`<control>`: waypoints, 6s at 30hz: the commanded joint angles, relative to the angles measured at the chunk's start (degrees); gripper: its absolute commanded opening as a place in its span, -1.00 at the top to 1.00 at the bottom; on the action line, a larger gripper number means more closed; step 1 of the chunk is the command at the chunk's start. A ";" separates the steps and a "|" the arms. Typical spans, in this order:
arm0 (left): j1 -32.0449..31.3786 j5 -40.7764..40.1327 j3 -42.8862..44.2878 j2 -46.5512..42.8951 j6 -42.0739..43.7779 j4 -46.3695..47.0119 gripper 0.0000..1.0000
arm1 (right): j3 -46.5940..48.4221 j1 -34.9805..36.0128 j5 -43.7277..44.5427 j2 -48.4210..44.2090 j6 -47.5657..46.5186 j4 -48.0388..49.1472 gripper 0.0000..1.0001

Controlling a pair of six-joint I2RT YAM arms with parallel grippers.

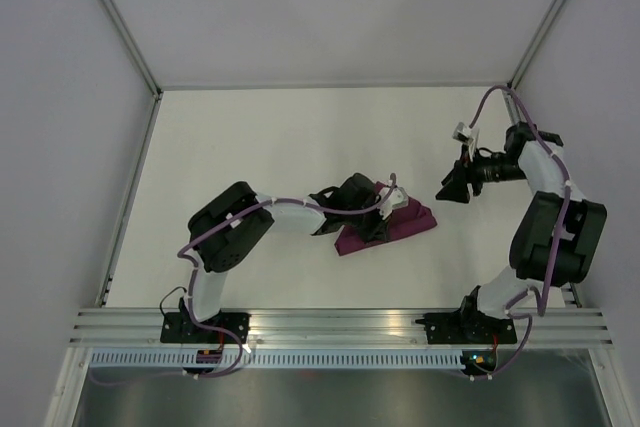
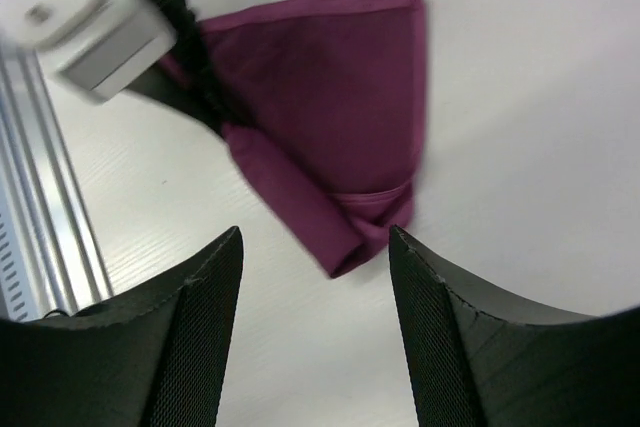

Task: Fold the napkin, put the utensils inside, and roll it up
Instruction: Roll the napkin at the center of the board.

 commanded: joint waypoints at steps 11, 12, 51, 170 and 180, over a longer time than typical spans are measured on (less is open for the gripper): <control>8.13 10.75 6.93 13.03 -1.84 -31.85 0.95 | -36.63 23.57 23.85 -36.01 13.02 44.71 -0.50; 8.57 11.46 7.29 13.29 -1.58 -32.38 0.95 | -37.17 25.50 26.92 -36.11 13.02 45.42 -0.50; 11.21 16.30 14.32 19.19 1.33 -41.80 0.71 | -41.22 54.62 37.23 -19.50 14.61 49.66 -0.08; 3.74 9.53 -1.86 7.05 -0.08 -17.27 0.95 | -28.10 21.12 16.74 -32.14 12.14 33.00 -0.58; 8.49 19.71 3.25 10.92 -2.98 -25.00 0.95 | -44.46 38.95 33.00 -32.77 13.64 50.51 -0.61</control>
